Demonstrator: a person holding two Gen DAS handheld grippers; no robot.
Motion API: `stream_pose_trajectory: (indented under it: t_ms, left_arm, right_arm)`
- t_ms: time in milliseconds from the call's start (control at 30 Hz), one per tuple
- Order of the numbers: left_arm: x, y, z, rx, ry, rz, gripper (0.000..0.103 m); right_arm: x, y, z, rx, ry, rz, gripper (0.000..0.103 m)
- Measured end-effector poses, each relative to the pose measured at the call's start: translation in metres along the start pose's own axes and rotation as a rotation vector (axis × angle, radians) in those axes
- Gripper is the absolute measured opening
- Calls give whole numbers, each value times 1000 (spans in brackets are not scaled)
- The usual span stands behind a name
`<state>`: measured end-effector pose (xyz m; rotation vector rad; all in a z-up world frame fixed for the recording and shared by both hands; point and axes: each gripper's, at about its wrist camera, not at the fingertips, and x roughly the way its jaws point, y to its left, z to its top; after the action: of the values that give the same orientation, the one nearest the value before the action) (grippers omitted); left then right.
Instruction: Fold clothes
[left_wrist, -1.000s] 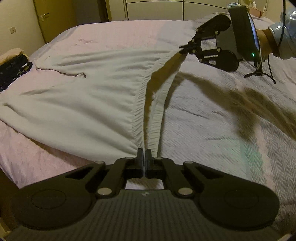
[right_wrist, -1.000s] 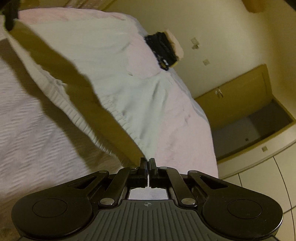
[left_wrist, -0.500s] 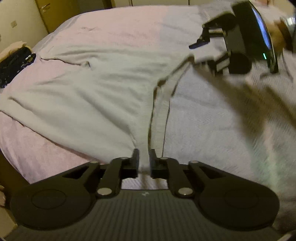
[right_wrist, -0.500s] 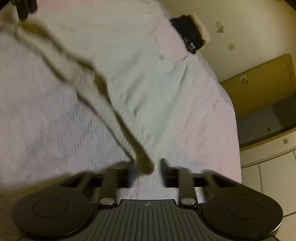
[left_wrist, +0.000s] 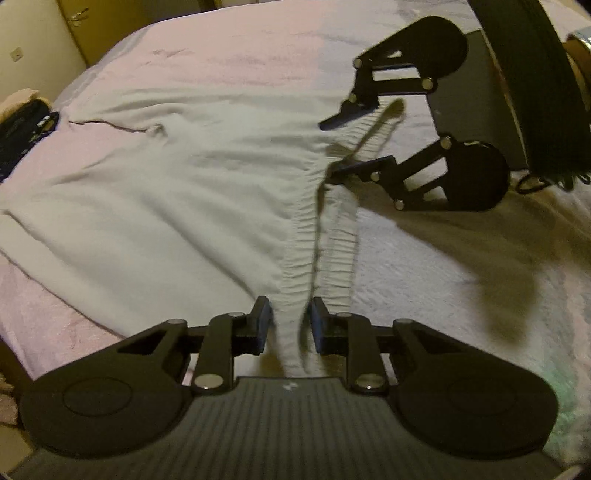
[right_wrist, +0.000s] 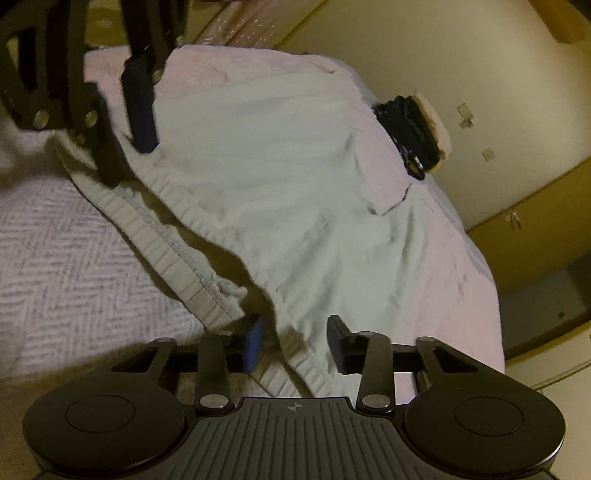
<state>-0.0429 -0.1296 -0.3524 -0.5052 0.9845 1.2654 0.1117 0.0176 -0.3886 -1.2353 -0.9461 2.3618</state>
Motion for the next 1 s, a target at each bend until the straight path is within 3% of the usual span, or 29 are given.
stream_pose_trajectory:
  t_ms: [100, 133, 167, 200, 400, 633, 767, 867, 933, 1000]
  left_arm:
    - [5, 2, 1, -13, 15, 8, 24]
    - [6, 2, 0, -7, 20, 3, 23]
    - [7, 1, -1, 5, 21, -6, 9]
    - [7, 1, -2, 10, 21, -13, 1]
    - [-23, 2, -11, 47, -93, -10, 0]
    - [-24, -14, -28, 149, -39, 1, 0]
    - [-4, -22, -25, 224, 45, -13, 0]
    - [-3, -21, -20, 239, 46, -20, 2]
    - [-7, -10, -20, 174, 35, -50, 5]
    - [-13, 2, -23, 103, 19, -100, 10]
  right_arm:
    - [12, -3, 1, 2, -7, -5, 27]
    - [14, -5, 2, 11, -12, 1, 9]
    - [17, -7, 2, 20, -17, 7, 0]
    - [16, -7, 2, 24, -24, 10, 0]
    - [-13, -4, -1, -17, -83, -1, 0]
    - [-30, 14, -3, -58, -84, 43, 0]
    - [-7, 24, -1, -34, -5, 92, 0]
    - [-8, 11, 3, 90, 33, 110, 12]
    - [-15, -10, 4, 244, 59, 128, 50]
    - [-23, -44, -11, 541, 103, 126, 56]
